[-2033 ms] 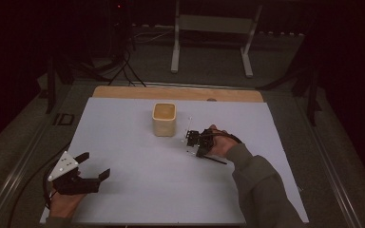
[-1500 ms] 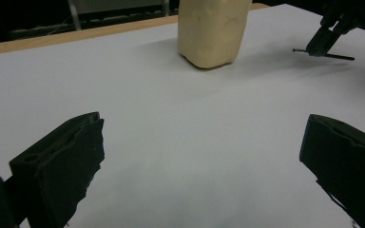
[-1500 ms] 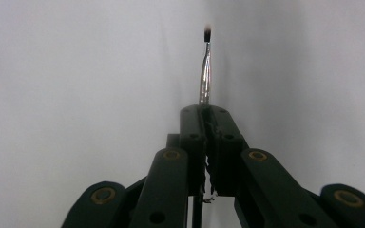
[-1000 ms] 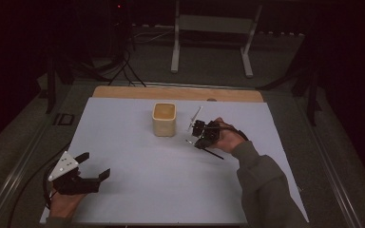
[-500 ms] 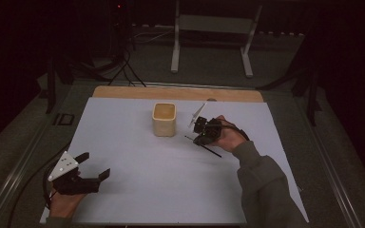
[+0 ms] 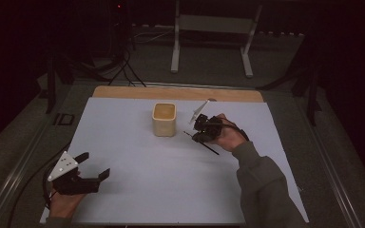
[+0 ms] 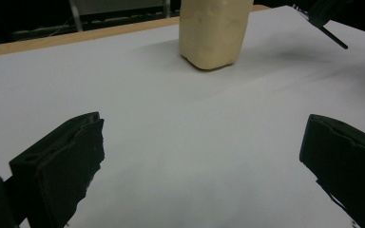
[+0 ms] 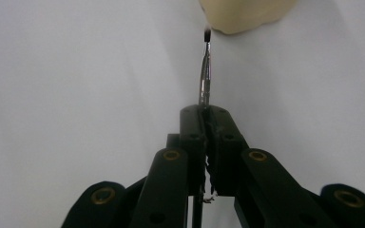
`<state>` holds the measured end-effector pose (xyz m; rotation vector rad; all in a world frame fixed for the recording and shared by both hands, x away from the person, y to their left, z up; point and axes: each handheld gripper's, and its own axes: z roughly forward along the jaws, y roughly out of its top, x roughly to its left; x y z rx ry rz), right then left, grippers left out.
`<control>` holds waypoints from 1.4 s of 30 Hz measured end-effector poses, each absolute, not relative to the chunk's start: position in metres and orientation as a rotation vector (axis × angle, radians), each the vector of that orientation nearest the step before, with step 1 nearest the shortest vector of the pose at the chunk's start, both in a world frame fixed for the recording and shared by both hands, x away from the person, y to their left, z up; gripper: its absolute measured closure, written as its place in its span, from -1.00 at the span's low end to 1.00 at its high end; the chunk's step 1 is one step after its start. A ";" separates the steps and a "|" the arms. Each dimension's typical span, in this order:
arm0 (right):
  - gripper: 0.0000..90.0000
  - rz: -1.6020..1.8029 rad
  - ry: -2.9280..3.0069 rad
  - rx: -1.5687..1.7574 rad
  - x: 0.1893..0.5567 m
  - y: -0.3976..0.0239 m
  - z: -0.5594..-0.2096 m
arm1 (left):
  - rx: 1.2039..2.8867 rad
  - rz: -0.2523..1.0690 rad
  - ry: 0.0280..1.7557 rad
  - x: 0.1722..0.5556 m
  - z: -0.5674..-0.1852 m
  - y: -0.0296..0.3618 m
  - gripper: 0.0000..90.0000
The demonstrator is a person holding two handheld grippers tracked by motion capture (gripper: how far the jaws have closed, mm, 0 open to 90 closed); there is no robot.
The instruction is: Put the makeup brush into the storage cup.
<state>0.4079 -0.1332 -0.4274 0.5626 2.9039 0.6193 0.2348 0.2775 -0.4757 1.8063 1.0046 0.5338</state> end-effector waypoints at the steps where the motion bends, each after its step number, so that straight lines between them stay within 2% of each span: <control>1: 0.90 0.620 2.900 0.568 0.408 -0.133 -0.427 | 1.806 0.534 1.005 0.235 -0.476 0.278 -0.96; 42: 0.90 0.861 2.702 0.669 0.410 -0.141 -0.406 | 1.810 0.531 1.005 0.235 -0.476 0.277 -0.96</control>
